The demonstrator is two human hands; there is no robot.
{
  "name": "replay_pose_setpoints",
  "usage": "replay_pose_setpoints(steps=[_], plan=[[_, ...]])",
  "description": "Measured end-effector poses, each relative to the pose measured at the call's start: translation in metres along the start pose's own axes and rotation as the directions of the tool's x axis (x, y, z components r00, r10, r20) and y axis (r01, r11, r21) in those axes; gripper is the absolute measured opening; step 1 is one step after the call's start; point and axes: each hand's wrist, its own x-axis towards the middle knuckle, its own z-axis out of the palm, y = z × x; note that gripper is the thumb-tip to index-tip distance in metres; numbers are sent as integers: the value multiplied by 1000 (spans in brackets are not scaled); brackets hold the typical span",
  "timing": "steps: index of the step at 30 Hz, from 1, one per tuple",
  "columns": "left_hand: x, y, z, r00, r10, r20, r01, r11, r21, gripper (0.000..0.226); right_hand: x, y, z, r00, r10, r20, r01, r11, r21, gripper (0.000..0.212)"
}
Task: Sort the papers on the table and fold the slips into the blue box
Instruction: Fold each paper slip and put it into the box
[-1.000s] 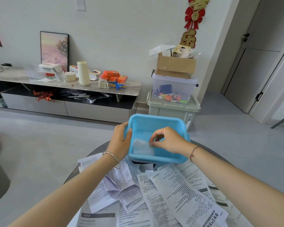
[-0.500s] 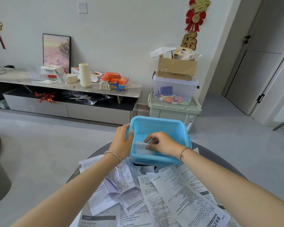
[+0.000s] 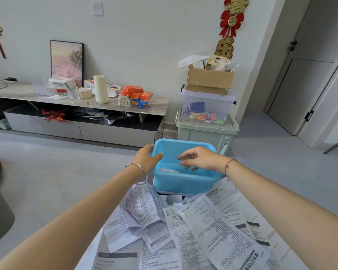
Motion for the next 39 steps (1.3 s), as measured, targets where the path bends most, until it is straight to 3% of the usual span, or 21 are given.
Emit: replay_pose_setpoints(steps=[4, 9, 11, 13, 16, 18, 21, 24, 27, 30, 33, 36, 39], plan=[[-11, 3, -2, 996, 75, -45, -72, 996, 59, 61, -30, -4, -8, 965, -135, -224, 150, 987, 50, 13], [-63, 25, 3, 886, 435, -163, -412, 898, 155, 47, -101, 1, -4, 794, -231, -563, 292, 956, 21, 10], [-91, 32, 10, 827, 545, -135, -521, 835, 177, 40, -127, 16, 3, 825, -177, -536, 228, 973, 29, 8], [-120, 38, 16, 839, 544, -37, -530, 830, 174, 37, -150, 35, 14, 919, -71, -388, 58, 997, -44, 5], [-151, 37, 29, 897, 385, 218, -423, 890, 171, 44, -173, 59, 34, 966, 55, -254, -101, 980, -172, 22], [-169, 34, 41, 883, 262, 391, -394, 865, 311, 59, -186, 65, 43, 959, 98, -264, -159, 962, -220, 39], [-186, 26, 58, 860, 136, 492, -393, 792, 467, 79, -201, 66, 52, 930, 168, -326, -269, 916, -296, 61], [-196, 17, 67, 863, 105, 495, -383, 775, 503, 87, -204, 68, 65, 909, 269, -318, -349, 909, -227, 67], [-204, 11, 72, 879, 106, 465, -358, 790, 497, 88, -200, 72, 76, 910, 330, -251, -358, 931, -71, 42], [-206, 12, 73, 882, 113, 458, -345, 817, 462, 92, -196, 69, 77, 902, 289, -321, -306, 952, -4, 15], [-204, 13, 68, 886, 120, 448, -304, 880, 366, 91, -198, 65, 73, 877, 285, -388, -234, 956, 176, 7], [-200, 19, 58, 907, 268, 324, -348, 912, 218, 59, -208, 52, 64, 853, 311, -419, -124, 901, 416, 8], [-203, 34, 41, 899, 388, 204, -421, 894, 153, 25, -222, 37, 53, 880, 289, -377, -69, 863, 500, 18]])
